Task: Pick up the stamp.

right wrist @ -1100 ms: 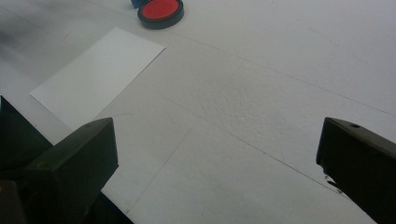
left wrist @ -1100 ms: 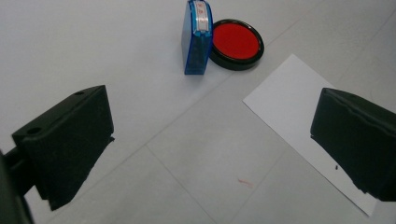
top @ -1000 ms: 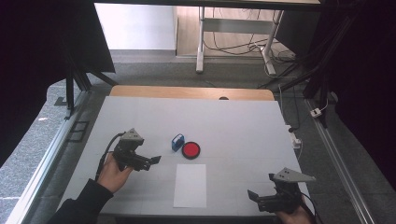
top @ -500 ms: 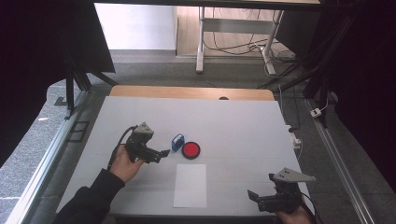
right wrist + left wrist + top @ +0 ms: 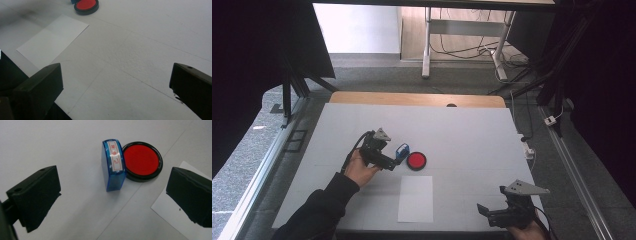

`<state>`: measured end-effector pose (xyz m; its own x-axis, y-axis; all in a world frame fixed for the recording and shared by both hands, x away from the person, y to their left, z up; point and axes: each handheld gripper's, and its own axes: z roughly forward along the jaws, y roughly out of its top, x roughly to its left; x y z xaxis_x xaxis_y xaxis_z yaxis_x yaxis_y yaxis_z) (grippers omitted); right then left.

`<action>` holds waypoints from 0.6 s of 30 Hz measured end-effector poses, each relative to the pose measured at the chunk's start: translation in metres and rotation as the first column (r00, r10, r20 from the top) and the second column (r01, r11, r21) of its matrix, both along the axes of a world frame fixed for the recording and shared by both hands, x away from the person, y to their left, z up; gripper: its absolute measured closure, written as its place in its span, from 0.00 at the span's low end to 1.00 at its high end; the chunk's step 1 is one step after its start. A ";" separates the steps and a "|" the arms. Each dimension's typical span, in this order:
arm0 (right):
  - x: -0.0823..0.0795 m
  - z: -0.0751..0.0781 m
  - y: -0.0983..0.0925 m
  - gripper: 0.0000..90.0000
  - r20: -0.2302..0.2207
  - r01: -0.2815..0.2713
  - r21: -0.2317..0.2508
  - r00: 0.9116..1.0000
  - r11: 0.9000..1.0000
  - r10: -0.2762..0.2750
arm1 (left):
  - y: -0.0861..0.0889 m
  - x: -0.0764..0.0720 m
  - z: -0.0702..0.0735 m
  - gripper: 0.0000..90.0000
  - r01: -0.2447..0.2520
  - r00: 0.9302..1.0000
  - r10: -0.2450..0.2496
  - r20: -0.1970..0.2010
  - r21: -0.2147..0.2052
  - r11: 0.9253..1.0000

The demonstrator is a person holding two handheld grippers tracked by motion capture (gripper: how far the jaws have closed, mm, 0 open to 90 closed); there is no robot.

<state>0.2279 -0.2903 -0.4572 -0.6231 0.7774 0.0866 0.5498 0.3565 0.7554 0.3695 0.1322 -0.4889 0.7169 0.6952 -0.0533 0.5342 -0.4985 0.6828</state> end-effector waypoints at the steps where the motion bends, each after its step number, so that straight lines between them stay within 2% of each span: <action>1: 0.000 0.000 0.000 0.00 0.000 -0.001 0.000 1.000 1.000 0.001 | -0.001 0.002 0.000 0.00 0.003 1.000 -0.003 -0.001 -0.001 1.000; 7: 0.000 0.000 0.000 0.00 -0.001 -0.001 0.000 1.000 1.000 0.001 | -0.009 0.012 -0.004 0.00 0.008 1.000 -0.008 -0.009 -0.001 1.000; 11: 0.000 0.000 0.000 0.00 -0.002 -0.001 0.000 1.000 1.000 0.001 | -0.014 0.018 -0.006 0.02 -0.002 1.000 0.002 -0.006 0.024 1.000; 14: 0.000 0.000 0.000 0.00 -0.001 -0.001 0.001 1.000 1.000 0.001 | -0.017 0.021 -0.007 0.07 0.000 1.000 0.000 0.000 0.042 0.999; 18: 0.000 0.000 0.000 0.00 -0.003 -0.003 0.000 1.000 1.000 0.003 | -0.021 0.024 -0.008 0.18 -0.005 1.000 0.006 -0.006 0.058 0.998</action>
<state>0.2280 -0.2904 -0.4574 -0.6254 0.7753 0.0886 0.5506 0.3580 0.7541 0.3932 0.1114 -0.4965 0.7129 0.7011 -0.0170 0.5410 -0.5343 0.6495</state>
